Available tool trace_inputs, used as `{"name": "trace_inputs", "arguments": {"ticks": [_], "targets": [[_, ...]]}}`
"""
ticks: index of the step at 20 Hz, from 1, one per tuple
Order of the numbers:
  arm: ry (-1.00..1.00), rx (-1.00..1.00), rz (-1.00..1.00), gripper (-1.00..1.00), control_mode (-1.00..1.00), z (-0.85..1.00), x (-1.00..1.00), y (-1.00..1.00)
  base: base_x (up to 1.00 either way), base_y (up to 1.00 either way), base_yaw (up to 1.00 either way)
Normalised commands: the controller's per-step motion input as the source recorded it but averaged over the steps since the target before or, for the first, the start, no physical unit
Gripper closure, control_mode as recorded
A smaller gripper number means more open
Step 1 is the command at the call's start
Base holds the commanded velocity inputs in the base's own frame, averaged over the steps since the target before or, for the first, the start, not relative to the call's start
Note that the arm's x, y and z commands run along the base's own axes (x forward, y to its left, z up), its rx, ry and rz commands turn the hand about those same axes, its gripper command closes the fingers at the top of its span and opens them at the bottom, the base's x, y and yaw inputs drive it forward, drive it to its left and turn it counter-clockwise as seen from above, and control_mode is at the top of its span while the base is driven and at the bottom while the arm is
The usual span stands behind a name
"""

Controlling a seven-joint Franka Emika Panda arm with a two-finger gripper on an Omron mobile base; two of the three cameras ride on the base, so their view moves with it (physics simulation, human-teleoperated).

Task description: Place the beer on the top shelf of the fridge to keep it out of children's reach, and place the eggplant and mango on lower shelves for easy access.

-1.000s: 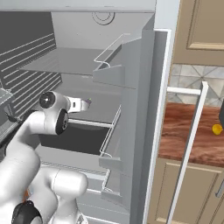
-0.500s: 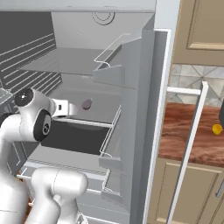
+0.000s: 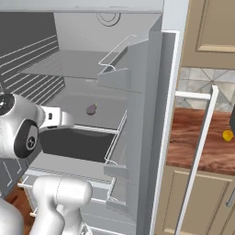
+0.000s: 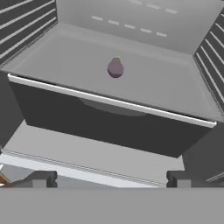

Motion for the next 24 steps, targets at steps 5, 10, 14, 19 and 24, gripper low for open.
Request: {"name": "trace_inputs", "arguments": {"ticks": [5, 10, 14, 19, 24], "targets": [[0.00, -0.01, 0.00, -1.00, 1.00, 0.02, -0.13, 0.00, -0.63, 0.00, 0.00], [0.00, 0.00, 0.00, -1.00, 1.00, 0.00, 0.00, 0.00, -0.63, 0.10, -0.22], [0.00, 0.00, 0.00, -1.00, 1.00, 0.00, 0.00, 0.00, -0.16, 0.24, -0.44], [0.00, 0.00, 0.00, -1.00, 1.00, 0.00, 0.00, 0.00, -0.32, 0.40, -0.71], [0.00, 0.00, 0.00, -1.00, 1.00, 0.00, 0.00, 0.00, -0.55, 0.66, -0.73]]}}
